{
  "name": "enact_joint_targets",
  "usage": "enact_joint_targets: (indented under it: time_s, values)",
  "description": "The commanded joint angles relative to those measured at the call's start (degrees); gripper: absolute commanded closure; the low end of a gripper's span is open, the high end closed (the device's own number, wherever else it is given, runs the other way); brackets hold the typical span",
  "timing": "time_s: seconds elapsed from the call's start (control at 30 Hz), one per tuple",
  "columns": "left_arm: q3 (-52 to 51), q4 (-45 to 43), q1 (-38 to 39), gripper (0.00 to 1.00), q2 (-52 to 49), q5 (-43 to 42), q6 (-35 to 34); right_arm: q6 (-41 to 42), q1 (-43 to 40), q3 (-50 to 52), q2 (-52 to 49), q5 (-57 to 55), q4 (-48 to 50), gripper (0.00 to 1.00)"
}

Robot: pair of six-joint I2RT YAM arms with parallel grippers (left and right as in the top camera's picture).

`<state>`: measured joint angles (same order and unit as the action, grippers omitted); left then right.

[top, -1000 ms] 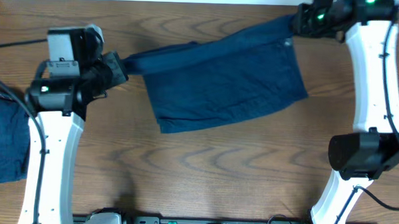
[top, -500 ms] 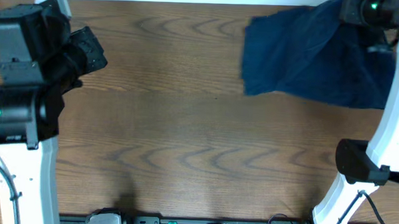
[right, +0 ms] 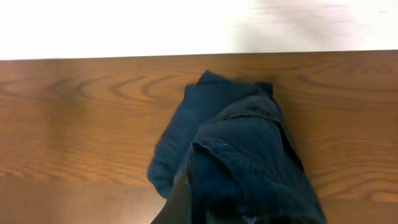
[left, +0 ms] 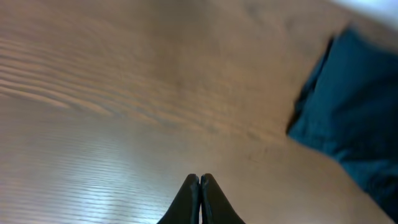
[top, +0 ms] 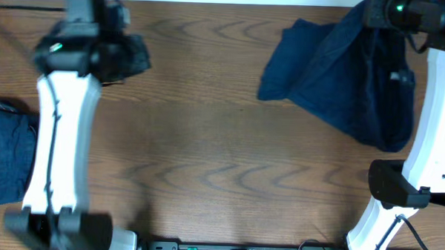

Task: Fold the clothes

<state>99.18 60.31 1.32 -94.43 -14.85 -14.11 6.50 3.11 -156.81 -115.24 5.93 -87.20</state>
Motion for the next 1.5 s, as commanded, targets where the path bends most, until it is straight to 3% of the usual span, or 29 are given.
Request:
enact_joint_targets:
  time_s: [0.0,0.07,0.2,0.37,0.53,1.07,1.47]
  values:
    - [-0.66,-0.26,3.61,0.90,-5.44,-1.22,1.64,-0.11,1.66,0.70,-0.39,-0.17,0.59,0.99]
    - [-0.66,-1.42,5.88,0.83,-8.59,-1.46,1.62,-0.13,2.05,1.11,-0.66,-0.17,0.72,0.99]
    - [-0.66,-5.44,10.19,0.55,-13.75,-7.74,1.55,-0.13,2.21,1.70,-1.03,-0.15,0.57,0.99]
    - [-0.66,-10.38,15.15,0.44,-18.58,-12.20,-2.25,-0.15,2.21,1.79,-1.03,-0.15,0.35,0.99]
    - [-0.66,-13.29,18.78,0.25,-22.25,-14.73,-3.82,-0.15,2.21,1.79,-1.05,-0.13,-0.26,0.99]
    - [-0.72,-17.18,23.21,0.22,-35.10,-14.51,-3.78,-0.87,2.21,1.79,-1.05,0.31,-1.09,0.99]
    - [-0.72,-22.69,23.74,0.21,-36.79,-14.51,-3.80,-1.03,2.21,1.79,-1.05,0.72,-0.94,0.99]
